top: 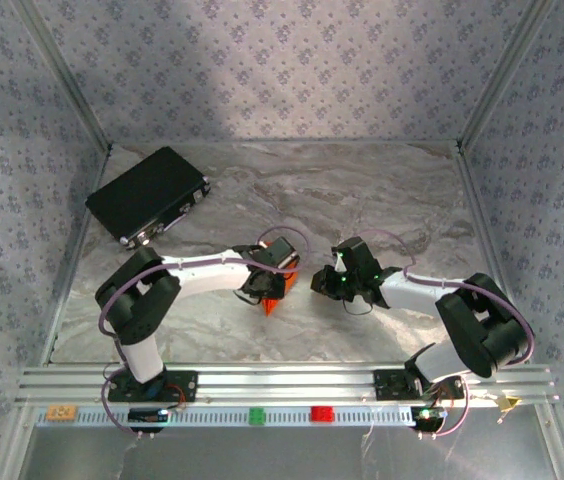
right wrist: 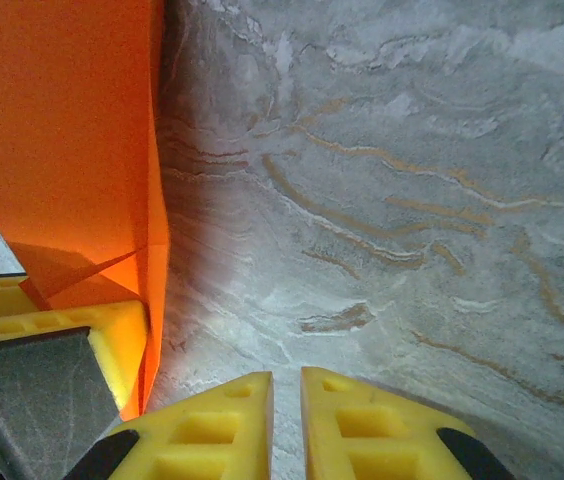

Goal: Fold a paper plane with a square sheet of paper (pick it up from the middle)
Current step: Move the paper plane to the center of the table.

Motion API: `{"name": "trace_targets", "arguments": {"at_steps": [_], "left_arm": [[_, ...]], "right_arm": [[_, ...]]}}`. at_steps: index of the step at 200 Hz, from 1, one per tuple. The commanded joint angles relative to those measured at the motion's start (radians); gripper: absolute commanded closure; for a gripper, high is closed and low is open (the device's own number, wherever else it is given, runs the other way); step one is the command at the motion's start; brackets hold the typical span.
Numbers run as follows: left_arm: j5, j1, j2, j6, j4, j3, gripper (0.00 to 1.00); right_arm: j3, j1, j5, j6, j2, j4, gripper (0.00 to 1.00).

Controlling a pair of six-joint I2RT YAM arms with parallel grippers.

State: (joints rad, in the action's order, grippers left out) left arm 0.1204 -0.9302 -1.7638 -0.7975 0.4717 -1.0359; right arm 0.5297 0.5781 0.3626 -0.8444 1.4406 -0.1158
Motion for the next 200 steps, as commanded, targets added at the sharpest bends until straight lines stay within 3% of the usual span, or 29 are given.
{"name": "trace_targets", "arguments": {"at_steps": [1,112,200], "left_arm": [[-0.008,-0.011,-0.039,-0.054,0.038,0.004,0.63],[0.062,-0.058,0.002,-0.148,0.101,-0.066,0.61],[0.092,-0.073,0.123,-0.175,0.113,-0.074,0.55]], "right_arm": [[0.014,-0.008,0.001,0.022,-0.015,0.014,0.83],[-0.004,-0.041,-0.002,0.033,-0.061,0.032,0.83],[0.004,-0.1,-0.063,0.086,-0.197,0.167,0.8]]}}
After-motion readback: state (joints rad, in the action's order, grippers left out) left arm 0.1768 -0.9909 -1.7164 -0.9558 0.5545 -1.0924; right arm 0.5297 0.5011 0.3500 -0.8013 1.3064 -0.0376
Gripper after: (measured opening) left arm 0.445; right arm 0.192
